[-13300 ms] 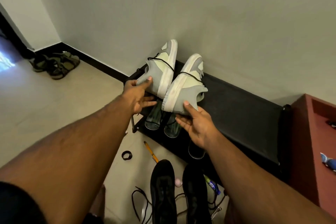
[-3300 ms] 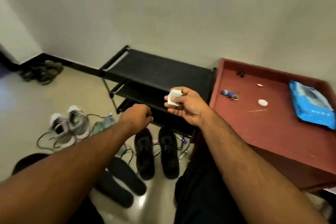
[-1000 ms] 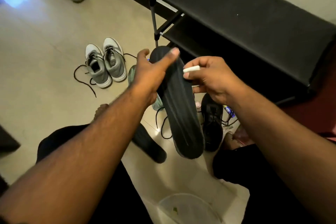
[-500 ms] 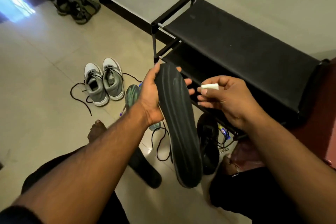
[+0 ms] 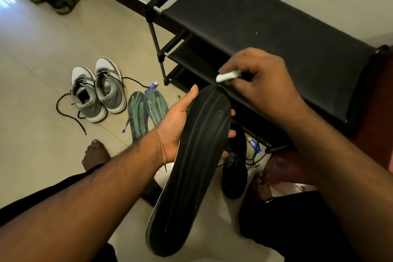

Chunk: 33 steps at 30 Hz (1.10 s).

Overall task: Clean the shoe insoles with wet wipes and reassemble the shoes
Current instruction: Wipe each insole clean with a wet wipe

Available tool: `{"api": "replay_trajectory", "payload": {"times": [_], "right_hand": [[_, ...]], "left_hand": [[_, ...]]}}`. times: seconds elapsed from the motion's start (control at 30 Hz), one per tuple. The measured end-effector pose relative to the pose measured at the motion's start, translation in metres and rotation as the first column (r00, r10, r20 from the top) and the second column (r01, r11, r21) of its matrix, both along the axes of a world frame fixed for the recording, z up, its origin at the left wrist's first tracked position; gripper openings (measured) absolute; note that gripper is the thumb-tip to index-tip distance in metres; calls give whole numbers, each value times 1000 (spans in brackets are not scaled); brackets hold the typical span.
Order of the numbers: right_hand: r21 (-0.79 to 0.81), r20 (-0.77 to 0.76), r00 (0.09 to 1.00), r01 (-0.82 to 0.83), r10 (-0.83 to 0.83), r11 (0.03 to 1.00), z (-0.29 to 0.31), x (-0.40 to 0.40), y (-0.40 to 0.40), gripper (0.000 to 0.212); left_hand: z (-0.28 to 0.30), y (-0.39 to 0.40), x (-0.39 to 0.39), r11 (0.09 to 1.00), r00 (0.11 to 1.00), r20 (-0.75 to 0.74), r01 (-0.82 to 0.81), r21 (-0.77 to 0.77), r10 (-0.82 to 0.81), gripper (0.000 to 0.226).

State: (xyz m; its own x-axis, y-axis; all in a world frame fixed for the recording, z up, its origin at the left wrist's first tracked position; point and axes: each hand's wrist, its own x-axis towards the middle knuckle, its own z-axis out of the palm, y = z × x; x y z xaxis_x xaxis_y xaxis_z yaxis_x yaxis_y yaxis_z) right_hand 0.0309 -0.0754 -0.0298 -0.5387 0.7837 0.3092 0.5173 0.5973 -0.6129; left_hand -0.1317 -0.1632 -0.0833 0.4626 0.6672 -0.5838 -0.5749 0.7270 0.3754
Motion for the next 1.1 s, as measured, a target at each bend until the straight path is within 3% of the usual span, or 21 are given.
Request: {"api": "replay_trajectory", "payload": {"times": [0.2, 0.4, 0.63, 0.83, 0.97, 1.1], "right_hand": [[86, 134, 984, -133, 121, 987, -9, -2, -7, 16], [-29, 301, 944, -131, 134, 991, -8, 4, -4, 17], [-28, 229, 970, -79, 83, 996, -4, -5, -1, 13], [-250, 287, 938, -126, 197, 960, -6, -2, 0, 11], [-136, 198, 979, -32, 59, 990, -11, 2, 2, 11], [-175, 246, 963, -70, 112, 982, -11, 0, 2, 12]], "left_hand": [[3, -6, 0, 999, 999, -3, 40, -25, -40, 79], [6, -1, -11, 1000, 997, -74, -7, -6, 6, 74], [6, -2, -9, 1000, 997, -79, 1, 14, 0, 75], [3, -2, -16, 998, 995, -85, -59, -5, 59, 75], [6, -3, -9, 1000, 996, -92, 2, 1, -2, 75], [7, 1, -12, 1000, 990, -142, -23, 4, 23, 75]]}}
